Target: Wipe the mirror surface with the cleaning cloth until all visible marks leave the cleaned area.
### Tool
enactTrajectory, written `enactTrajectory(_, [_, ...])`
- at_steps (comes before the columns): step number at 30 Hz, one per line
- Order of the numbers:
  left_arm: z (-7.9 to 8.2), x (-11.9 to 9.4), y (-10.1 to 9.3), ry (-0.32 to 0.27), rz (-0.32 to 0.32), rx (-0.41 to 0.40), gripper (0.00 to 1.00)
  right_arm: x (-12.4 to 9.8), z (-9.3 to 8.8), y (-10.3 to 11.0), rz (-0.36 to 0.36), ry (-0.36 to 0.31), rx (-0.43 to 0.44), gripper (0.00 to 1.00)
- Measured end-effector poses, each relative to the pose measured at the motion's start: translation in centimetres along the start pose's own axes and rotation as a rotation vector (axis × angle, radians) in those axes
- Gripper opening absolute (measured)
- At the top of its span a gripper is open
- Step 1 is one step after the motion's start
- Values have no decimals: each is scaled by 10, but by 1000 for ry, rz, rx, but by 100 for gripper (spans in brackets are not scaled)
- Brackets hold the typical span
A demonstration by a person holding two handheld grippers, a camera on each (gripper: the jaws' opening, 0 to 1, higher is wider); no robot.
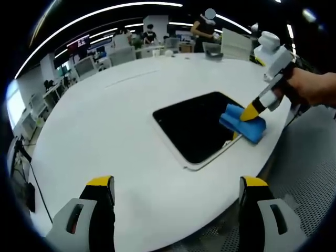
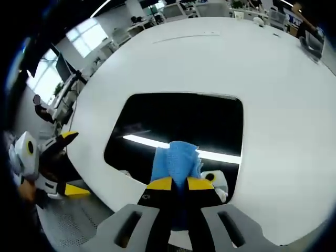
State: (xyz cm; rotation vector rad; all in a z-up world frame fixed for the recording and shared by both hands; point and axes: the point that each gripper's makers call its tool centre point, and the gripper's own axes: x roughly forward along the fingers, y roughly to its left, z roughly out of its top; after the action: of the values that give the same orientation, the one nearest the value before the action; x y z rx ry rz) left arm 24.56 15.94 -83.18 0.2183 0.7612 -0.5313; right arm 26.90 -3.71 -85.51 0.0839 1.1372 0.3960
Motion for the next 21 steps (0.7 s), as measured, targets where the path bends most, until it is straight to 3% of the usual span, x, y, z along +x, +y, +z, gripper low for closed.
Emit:
enactTrajectory(7, [-1, 0, 0, -2, 1, -8, 99, -1, -4, 1, 4, 4, -8, 2])
enactTrajectory(9, [-3, -2, 0, 6, -1, -6, 88, -2, -6, 2, 5, 15, -8, 2])
enactTrajectory(10, [-2, -2, 1, 6, 1, -2, 87, -2, -6, 2, 5, 15, -9, 2])
enactTrajectory(16, [4, -1, -1, -25, -3, -25, 99, -3, -10, 3, 7, 17, -9, 2])
enactTrajectory(21, [5, -1, -3, -26, -13, -22, 99, -4, -13, 4, 12, 12, -8, 2])
